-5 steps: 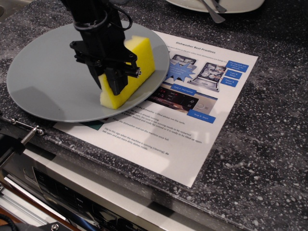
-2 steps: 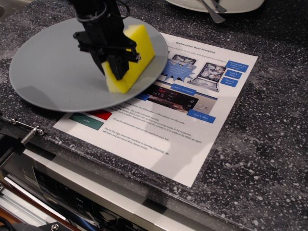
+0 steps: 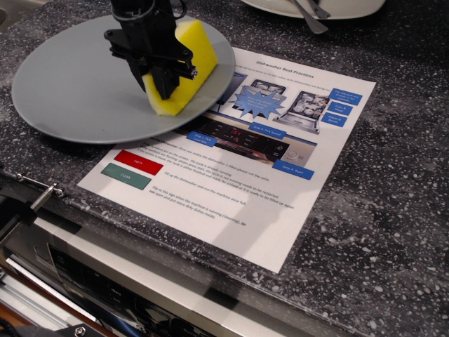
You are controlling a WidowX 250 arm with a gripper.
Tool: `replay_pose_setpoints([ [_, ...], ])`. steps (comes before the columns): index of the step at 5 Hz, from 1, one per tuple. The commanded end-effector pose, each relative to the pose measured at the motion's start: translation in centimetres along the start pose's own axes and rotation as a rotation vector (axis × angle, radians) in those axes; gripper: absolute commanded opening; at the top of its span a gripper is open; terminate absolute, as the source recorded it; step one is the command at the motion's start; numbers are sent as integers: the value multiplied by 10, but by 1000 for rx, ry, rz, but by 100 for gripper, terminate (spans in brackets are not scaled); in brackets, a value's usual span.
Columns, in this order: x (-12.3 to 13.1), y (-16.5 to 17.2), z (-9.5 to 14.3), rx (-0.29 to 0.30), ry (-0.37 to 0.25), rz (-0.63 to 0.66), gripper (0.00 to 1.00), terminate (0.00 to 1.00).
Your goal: Pick up sponge and wipe plate
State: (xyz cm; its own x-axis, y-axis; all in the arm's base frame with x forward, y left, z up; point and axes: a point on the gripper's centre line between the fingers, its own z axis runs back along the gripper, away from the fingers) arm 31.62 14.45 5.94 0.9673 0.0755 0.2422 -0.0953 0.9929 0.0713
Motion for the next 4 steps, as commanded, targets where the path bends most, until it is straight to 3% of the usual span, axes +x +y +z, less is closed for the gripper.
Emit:
replay_pose_setpoints([
  [1, 1, 47, 11, 102, 41, 45, 0, 0],
  [4, 3, 81, 22, 172, 93, 46, 0, 0],
])
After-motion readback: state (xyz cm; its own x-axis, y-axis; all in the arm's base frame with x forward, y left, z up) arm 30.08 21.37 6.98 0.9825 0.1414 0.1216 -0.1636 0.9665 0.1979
